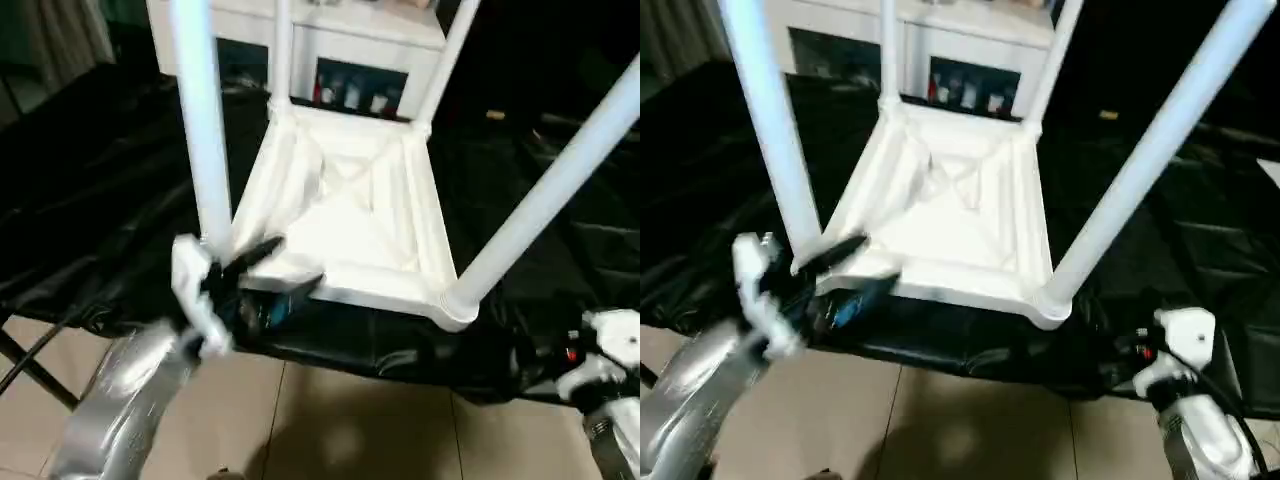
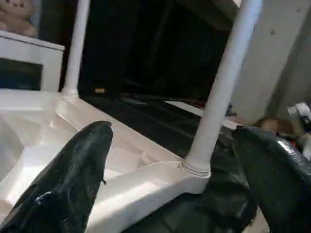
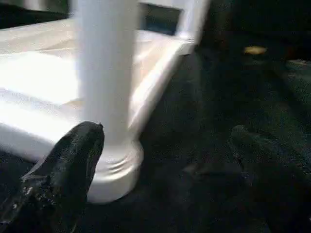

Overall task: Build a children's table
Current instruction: Rotate leg to tighten

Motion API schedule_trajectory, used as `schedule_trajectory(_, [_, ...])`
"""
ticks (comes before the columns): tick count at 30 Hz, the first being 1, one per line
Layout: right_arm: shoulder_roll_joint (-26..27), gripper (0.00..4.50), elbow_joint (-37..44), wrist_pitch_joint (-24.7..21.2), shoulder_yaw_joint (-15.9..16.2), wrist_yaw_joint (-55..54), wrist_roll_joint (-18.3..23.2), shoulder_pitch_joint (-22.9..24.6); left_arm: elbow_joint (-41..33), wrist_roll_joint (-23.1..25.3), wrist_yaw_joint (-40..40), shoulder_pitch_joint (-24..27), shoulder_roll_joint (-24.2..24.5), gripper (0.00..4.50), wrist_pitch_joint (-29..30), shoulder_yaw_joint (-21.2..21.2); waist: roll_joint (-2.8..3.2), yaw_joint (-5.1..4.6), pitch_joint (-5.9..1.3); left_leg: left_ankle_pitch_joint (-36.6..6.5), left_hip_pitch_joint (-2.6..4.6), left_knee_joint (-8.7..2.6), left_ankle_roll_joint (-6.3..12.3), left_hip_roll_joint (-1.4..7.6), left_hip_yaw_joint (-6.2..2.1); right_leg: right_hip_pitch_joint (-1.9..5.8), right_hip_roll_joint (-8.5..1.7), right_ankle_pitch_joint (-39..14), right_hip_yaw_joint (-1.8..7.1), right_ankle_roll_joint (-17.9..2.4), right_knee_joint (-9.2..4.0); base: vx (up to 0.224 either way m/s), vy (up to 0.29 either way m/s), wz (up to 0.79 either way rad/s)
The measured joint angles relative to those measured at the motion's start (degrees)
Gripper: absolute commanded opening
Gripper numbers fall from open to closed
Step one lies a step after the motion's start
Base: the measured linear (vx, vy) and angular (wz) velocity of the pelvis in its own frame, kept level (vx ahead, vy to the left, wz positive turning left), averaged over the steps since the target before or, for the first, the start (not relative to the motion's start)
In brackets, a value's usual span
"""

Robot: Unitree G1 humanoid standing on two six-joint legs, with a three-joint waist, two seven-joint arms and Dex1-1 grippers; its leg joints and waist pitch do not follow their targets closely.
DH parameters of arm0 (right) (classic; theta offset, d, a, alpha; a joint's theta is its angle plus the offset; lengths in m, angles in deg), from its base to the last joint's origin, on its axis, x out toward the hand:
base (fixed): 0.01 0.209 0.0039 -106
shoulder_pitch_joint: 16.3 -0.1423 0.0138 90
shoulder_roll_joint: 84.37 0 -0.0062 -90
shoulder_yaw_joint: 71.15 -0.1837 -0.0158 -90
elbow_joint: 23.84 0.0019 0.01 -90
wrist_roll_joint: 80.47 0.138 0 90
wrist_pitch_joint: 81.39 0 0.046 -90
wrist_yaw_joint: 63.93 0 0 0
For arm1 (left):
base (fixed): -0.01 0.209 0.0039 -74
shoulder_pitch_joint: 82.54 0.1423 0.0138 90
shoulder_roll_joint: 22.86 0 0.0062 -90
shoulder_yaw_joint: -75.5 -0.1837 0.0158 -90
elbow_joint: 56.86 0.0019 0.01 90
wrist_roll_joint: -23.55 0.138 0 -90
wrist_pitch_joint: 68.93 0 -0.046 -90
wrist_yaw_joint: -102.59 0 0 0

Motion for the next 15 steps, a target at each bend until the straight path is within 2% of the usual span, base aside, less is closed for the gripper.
schedule_trajectory(4, [-3.3,4.5,7.57,-4.74,1.8,8.01,6.5,4.88,-0.39,0.48,2.44,3.07,0.14,4.46,-0.83,6.13,0.09,-0.15,0.03,-0.01,0.02,0.01,-0.01,0.04,-0.01,0.13,0.03,-0.01,0.0,0.02,-0.06,0.0,0.0,0.0])
schedule_trajectory(7, [-4.54,4.5,12.29,-8.92,3.85,11.05,10.35,6.3,5.95,4.84,5.26,0.97,0.52,4.46,-5.7,9.84,-0.09,-0.16,-0.05,0.0,0.05,0.02,-0.01,0.04,-0.07,0.15,0.05,-0.13,0.0,0.39,-0.08,0.0,0.0,0.0])
schedule_trajectory(8, [-5.41,4.5,14.33,-11.0,5.61,11.89,11.31,6.11,10.6,6.5,7.07,-1.13,0.73,4.46,-7.62,11.04,-0.17,-0.14,-0.1,0.0,0.06,0.03,-0.01,0.04,-0.08,0.17,0.05,-0.08,0.0,0.43,-0.08,0.0,0.0,0.0])
schedule_trajectory(11, [-5.19,4.5,16.2,-12.91,9.22,11.89,11.19,3.78,15.36,7.45,10.19,-3.56,1.27,4.46,-8.31,13.4,-0.62,-0.17,-0.32,0.01,0.03,0.17,-0.02,0.04,-0.16,0.12,0.06,0.09,-0.03,0.37,-0.09,0.0,0.0,0.0])
schedule_trajectory(15, [-0.55,4.5,13.58,-13.63,10.81,6.28,6.82,-1.9,15.49,7.67,10.03,-6.07,1.33,4.46,-4.42,10.93,-1.17,-0.07,-0.58,0.01,-0.07,0.32,-0.02,0.03,-0.16,0.09,0.02,0.29,-0.03,0.03,-0.1,0.0,0.0,0.0])
